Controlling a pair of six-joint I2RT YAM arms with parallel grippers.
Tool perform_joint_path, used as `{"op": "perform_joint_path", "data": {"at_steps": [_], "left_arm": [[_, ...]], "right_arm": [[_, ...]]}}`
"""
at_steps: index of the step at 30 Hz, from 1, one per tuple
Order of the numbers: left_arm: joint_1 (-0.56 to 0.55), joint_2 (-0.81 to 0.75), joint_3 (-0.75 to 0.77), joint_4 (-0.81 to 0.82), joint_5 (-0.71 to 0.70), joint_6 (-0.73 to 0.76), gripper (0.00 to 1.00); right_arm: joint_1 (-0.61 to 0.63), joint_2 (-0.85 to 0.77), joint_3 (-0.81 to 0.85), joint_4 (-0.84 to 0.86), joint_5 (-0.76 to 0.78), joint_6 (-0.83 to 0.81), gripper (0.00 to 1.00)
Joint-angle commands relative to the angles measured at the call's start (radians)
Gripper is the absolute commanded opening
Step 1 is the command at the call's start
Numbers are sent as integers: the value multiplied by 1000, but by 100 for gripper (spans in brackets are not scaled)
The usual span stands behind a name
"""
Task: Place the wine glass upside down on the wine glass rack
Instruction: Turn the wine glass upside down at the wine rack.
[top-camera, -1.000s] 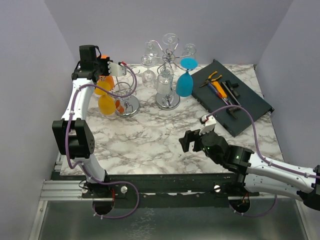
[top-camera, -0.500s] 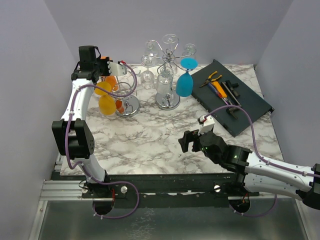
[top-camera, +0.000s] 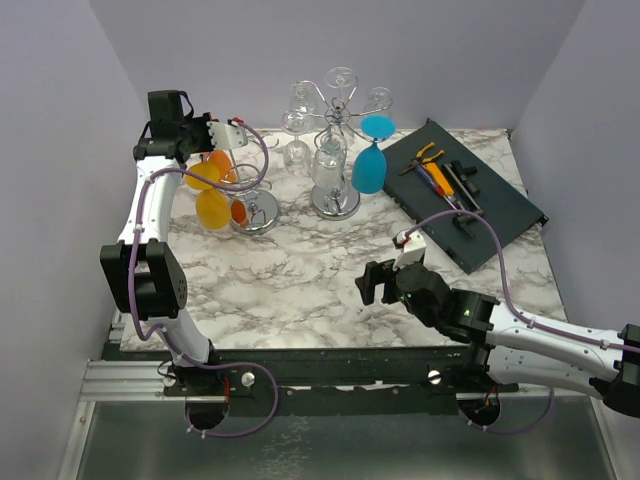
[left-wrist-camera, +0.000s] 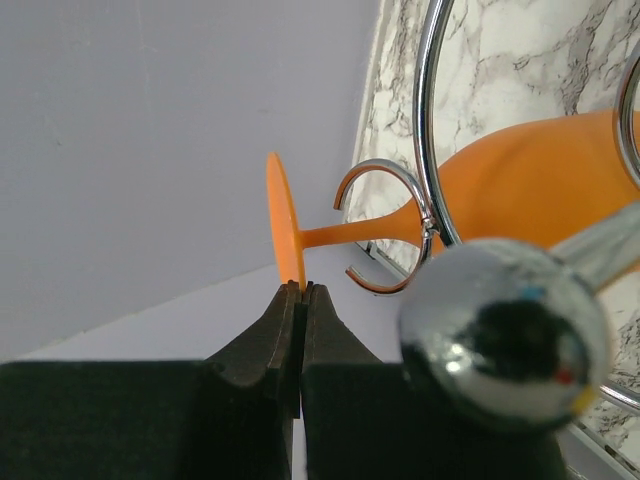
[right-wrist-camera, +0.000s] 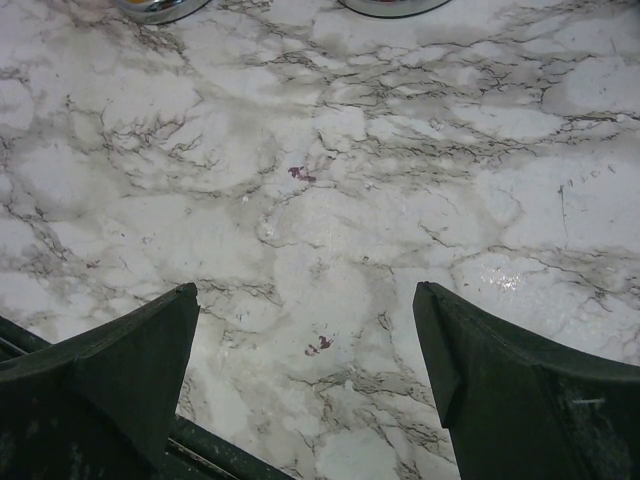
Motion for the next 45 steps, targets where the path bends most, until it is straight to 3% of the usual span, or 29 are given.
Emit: {"op": "perform_joint_path", "data": {"at_steps": [1, 21, 25, 32, 39, 45], "left_arm": [[8, -60, -9, -23, 94, -7, 0], [12, -139, -126, -31, 87, 66, 1], [12, -144, -124, -35, 95, 67, 17], [14, -149, -97, -58, 108, 68, 33], [14, -174, -104, -83, 108, 87, 61], [14, -194, -95, -84, 105, 90, 70]], "right_arm": [[5, 10, -4, 22, 24, 9, 96], [5, 17, -18, 18, 37, 17, 96], [6, 20, -22, 18, 39, 20, 96], [5, 21, -19, 16, 41, 20, 96], [6, 13, -17, 10, 46, 19, 96], [5, 15, -13, 11, 46, 16, 96]]}}
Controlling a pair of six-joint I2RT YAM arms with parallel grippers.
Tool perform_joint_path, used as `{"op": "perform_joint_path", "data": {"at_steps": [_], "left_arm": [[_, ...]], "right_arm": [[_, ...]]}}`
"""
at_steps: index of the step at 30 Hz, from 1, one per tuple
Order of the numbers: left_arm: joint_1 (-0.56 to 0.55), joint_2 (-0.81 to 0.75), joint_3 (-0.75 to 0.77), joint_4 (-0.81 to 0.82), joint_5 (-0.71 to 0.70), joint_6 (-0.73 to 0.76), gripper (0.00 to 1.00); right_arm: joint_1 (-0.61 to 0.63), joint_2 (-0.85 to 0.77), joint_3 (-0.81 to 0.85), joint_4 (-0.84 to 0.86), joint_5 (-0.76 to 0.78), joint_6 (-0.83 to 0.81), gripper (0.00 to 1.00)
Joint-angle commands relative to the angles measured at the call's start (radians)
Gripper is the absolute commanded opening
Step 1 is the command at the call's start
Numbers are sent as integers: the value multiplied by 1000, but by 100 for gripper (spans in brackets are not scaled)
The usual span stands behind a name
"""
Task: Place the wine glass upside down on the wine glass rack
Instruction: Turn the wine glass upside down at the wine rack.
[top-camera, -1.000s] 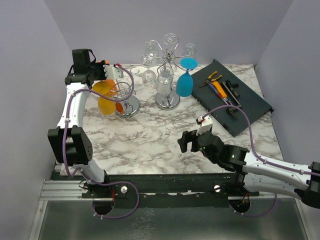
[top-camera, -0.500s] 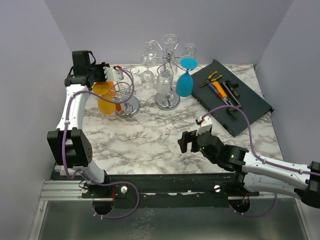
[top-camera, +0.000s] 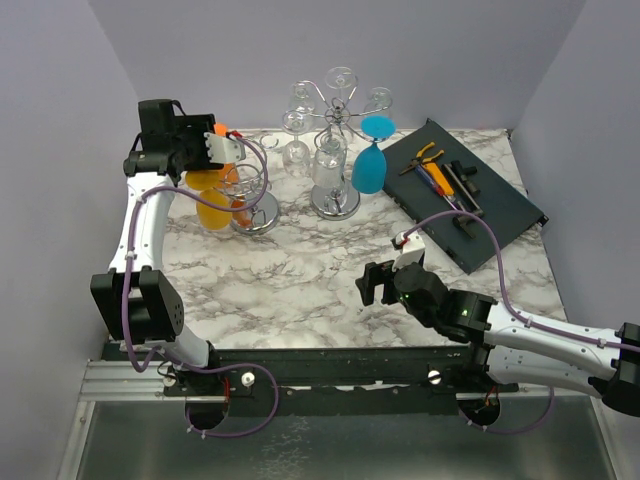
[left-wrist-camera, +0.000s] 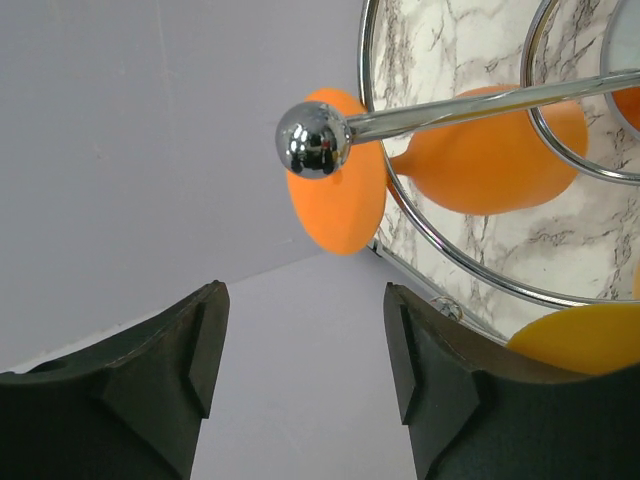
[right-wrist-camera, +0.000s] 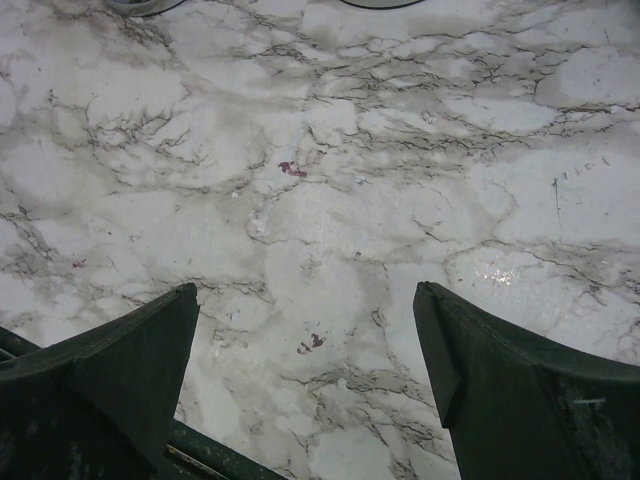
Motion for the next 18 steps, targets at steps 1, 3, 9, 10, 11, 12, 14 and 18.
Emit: {"op": "perform_joint_path", "data": {"at_steps": [1, 3, 9, 10, 11, 12, 14, 18], "left_arm": [[6, -37, 24, -41, 37, 18, 70], [6, -45, 27, -42, 30, 28, 71], [6, -51, 60, -30, 0, 53, 82], [8, -49, 65, -22, -5, 53, 82], [8, -51, 70, -11, -9, 53, 82], [10, -52, 73, 2, -9, 53, 83], [16, -55, 80, 25, -11, 54, 83], [27, -51, 99, 77, -11, 51, 83]], "right_arm": [[5, -1, -5, 11, 37, 7, 96], [6, 0, -3, 13, 36, 5, 96], [5, 1, 4, 11, 38, -2, 96], [5, 3, 5, 11, 38, -2, 96], [6, 4, 8, 11, 39, -6, 96], [5, 4, 11, 10, 39, -5, 96], [5, 7, 14, 10, 40, -10, 96], [5, 9, 20, 5, 41, -12, 97]]}}
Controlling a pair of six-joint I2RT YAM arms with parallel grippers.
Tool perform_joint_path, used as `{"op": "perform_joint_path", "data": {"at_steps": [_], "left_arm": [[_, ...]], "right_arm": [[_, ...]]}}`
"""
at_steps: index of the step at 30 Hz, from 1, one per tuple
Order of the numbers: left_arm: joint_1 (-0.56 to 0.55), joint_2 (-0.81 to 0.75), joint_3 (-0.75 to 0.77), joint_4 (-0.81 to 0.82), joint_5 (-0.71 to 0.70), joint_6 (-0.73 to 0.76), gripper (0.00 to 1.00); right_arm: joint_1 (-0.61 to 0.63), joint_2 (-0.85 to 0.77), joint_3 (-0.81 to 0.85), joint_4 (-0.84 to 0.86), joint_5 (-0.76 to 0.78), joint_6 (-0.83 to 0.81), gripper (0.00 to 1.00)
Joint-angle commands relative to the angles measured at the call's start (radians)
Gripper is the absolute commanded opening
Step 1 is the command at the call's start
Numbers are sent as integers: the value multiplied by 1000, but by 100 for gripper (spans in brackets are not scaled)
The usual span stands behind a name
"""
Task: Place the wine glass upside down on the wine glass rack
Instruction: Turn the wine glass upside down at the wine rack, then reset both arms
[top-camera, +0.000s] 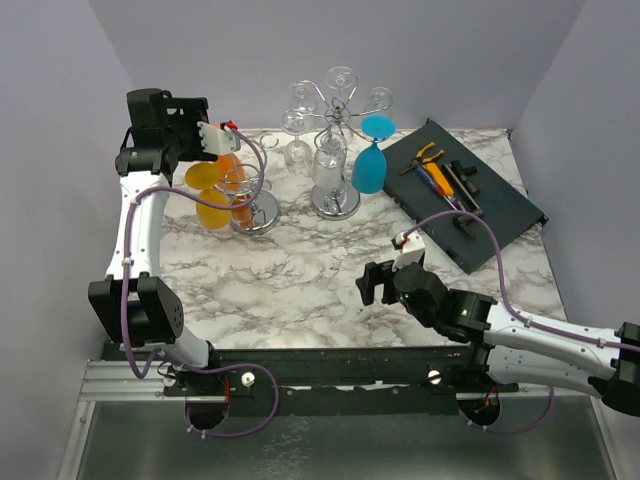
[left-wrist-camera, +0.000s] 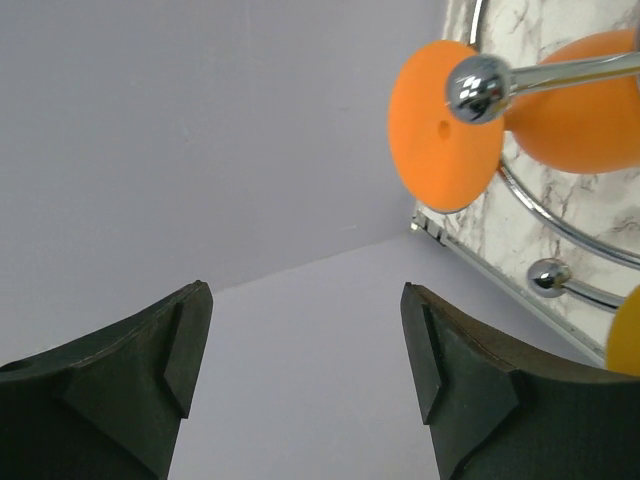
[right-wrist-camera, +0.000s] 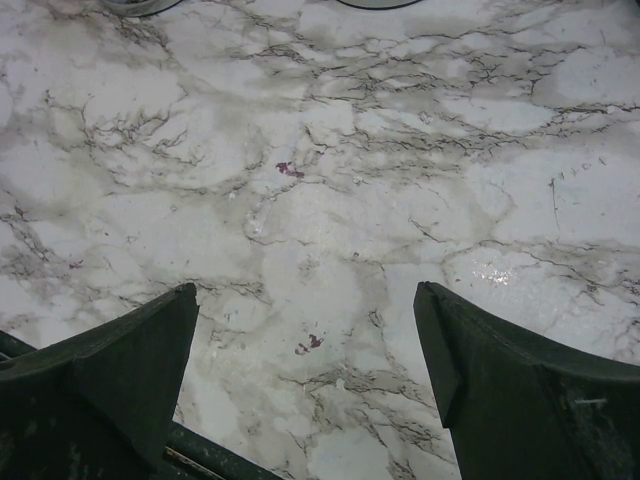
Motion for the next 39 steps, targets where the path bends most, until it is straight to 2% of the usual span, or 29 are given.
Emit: {"op": "perform_joint_path", "data": {"at_steps": [1, 2, 5, 8, 11, 14, 16, 19, 22, 26, 31, 35, 39], "left_arm": [[21, -29, 40, 85, -6, 12, 83], [22, -30, 37, 122, -12, 12, 89], [30, -25, 42, 245, -26, -37, 93], [31, 2, 101, 369, -73, -192, 99], [32, 25, 210, 453, -157, -561, 99], [49, -14, 244, 418, -267, -952, 99], [62, -93, 163, 356, -290, -1115, 99], [84, -258, -44, 268, -266, -1294, 99], [118, -376, -221, 113, -184, -1372, 99], [137, -575, -515, 76, -93, -1356, 99], [139, -750, -729, 20, -11, -1348, 99], [140, -816, -884, 39, 63, -1400, 99], [138, -854, -1035, 207, 105, -1505, 99]], "right_arm": [[5, 8, 21, 2, 38, -10, 97], [5, 7, 23, 1, 38, -11, 97], [5, 5, 25, -2, 42, -13, 98], [3, 14, 32, 4, 46, -23, 100], [-29, 55, 52, 22, 19, -52, 100], [-113, 124, 75, 53, -61, -84, 100], [-187, 142, 83, 83, -122, -102, 100], [-298, 134, 84, 143, -209, -127, 100], [-394, 159, 91, 169, -292, -138, 100], [-540, 188, 77, 193, -401, -139, 100], [-718, 164, 29, 256, -488, -117, 100], [-805, 164, 10, 283, -472, -122, 100], [-905, 163, -17, 337, -408, -114, 100]]}}
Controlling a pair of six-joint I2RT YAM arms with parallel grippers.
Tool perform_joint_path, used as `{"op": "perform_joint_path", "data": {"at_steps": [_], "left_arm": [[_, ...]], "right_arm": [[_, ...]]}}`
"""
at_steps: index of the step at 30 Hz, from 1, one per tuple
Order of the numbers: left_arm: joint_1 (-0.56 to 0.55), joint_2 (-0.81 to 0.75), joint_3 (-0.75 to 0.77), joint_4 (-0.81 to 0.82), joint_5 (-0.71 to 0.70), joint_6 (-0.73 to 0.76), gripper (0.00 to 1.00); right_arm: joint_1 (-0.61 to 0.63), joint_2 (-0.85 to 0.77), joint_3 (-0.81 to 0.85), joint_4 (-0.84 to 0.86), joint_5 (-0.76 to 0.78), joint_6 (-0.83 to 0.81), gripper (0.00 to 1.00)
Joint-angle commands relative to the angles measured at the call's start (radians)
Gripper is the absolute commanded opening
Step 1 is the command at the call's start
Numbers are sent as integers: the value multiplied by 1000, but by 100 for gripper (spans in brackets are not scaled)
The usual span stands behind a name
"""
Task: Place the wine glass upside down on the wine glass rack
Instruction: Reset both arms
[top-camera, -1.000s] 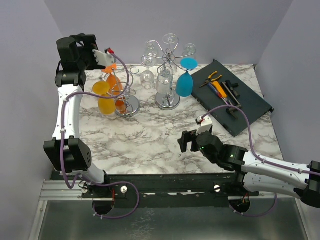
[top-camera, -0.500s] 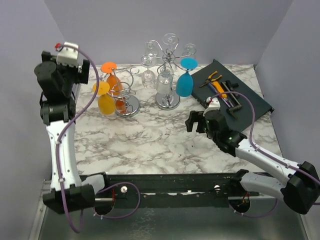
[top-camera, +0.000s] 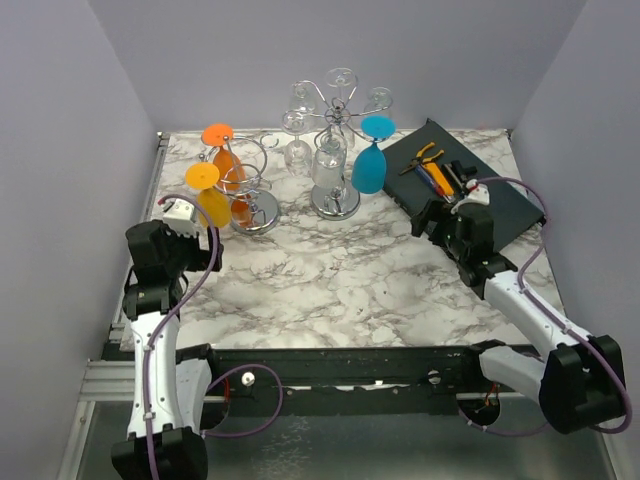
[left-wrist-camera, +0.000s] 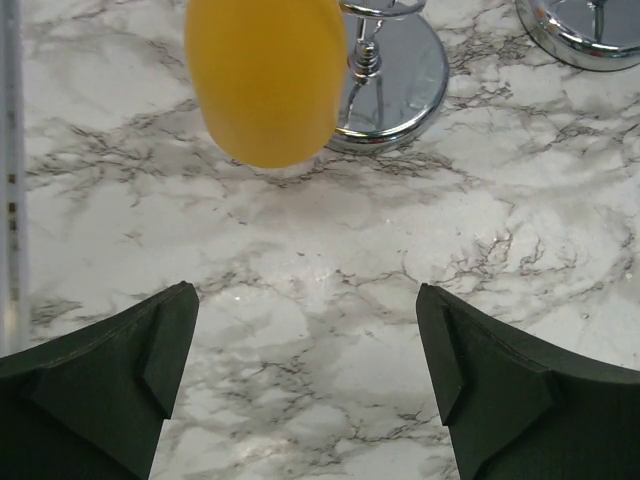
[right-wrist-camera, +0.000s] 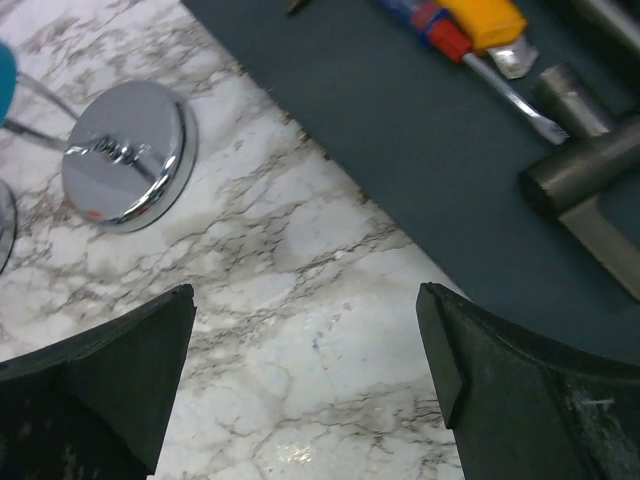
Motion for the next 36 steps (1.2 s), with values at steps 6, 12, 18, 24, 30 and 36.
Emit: {"op": "perform_joint_path", "data": {"at_steps": [6, 12, 18, 24, 30, 36], "left_arm": [[3, -41, -299, 487, 130, -234, 99], [-5, 54, -427, 810, 130, -287, 99], [-44, 259, -452, 1007, 61, -316, 99], [-73, 429, -444, 1203, -31, -340, 99], [-110, 610, -474, 1477, -128, -311, 99], [-121, 771, -484, 1694, -165, -334, 99]], "right_arm": [[-128, -88, -237, 419, 278, -121, 100], [-178, -42, -359, 630, 406, -152, 100], [-196, 56, -367, 722, 409, -189, 100], [-237, 135, -393, 879, 335, -266, 100], [-298, 210, -382, 953, 235, -270, 100], [-313, 310, -365, 1057, 154, -292, 100]]}}
